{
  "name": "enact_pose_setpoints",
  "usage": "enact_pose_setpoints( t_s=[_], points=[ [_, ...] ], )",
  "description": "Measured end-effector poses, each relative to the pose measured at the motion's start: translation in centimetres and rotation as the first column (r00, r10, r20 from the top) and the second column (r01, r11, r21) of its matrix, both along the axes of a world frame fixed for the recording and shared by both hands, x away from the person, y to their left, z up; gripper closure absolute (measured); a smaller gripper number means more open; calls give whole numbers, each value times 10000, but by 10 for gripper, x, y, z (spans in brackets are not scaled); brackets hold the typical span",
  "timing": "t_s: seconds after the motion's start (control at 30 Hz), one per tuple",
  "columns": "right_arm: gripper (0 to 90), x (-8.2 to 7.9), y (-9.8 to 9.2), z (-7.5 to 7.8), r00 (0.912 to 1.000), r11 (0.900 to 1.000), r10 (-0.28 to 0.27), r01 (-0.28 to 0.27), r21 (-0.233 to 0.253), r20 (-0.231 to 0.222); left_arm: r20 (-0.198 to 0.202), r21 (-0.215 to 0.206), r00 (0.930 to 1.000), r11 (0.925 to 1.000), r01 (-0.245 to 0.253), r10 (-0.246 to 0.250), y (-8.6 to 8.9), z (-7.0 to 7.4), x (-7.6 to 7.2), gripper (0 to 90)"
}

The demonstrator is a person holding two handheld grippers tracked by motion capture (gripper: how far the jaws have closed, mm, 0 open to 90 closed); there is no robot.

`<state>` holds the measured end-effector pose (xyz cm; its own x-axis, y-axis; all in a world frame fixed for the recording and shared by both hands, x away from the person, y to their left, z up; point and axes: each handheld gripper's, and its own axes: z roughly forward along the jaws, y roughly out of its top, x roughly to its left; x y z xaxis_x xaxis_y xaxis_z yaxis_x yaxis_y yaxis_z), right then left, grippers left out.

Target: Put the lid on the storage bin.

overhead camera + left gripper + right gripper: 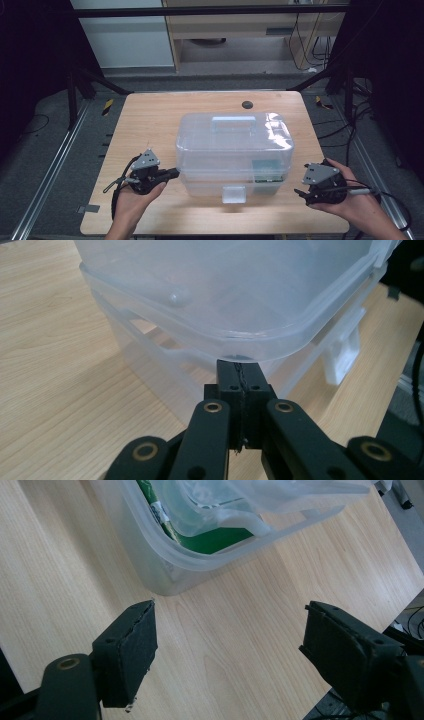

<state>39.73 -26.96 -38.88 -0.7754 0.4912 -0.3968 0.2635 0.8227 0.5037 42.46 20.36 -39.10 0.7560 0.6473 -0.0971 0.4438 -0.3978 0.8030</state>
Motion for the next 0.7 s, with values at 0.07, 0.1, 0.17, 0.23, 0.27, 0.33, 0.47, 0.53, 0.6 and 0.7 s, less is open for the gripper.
enact_pose_setpoints(
  t_s=[0.07, 0.1, 0.17, 0.23, 0.27, 0.33, 0.47, 0.53, 0.6, 0.7],
  points=[
    [215, 1, -1, -1, 10000, 10000, -43, 43, 3, 5, 98, 683, 9999, 9977, 51, -58, 1, -1, 1, 899],
    [214, 2, -1, -1, 10000, 10000, -77, 77, -35, 26, 201, 1121, 9998, 9937, -7, -15, 4, -2, 2, 897],
    [213, 5, -3, -2, 9998, 9998, -202, 202, -18, 75, 304, 1388, 9993, 9900, -259, 219, 14, -3, 7, 889],
    [211, 10, -6, -4, 9991, 9991, -417, 416, 24, 110, 396, 1550, 9971, 9854, -697, 643, 28, -4, 15, 874],
    [209, 13, -8, -5, 9984, 9985, -544, 543, 55, 129, 433, 1626, 9958, 9828, -872, 812, 34, -4, 19, 870],
    [208, 20, -11, -7, 9966, 9967, -807, 806, 94, 155, 486, 1747, 9926, 9775, -1179, 1111, 43, -6, 27, 866],
    [211, 42, -19, -12, 9878, 9874, -1552, 1548, 320, 120, 471, 2078, 9870, 9650, -1602, 1537, 58, -13, 45, 877],
    [212, 47, -20, -13, 9850, 9845, -1723, 1718, 365, 115, 430, 2152, 9866, 9629, -1628, 1572, 61, -15, 50, 877],
    [213, 63, -24, -17, 9788, 9779, -2048, 2043, 455, 62, 441, 2315, 9837, 9560, -1799, 1745, 65, -20, 60, 879],
    [216, 84, -29, -24, 9665, 9640, -2562, 2566, 700, -144, 318, 2426, 9814, 9510, -1915, 1895, 68, -27, 74, 893]
  ],
)
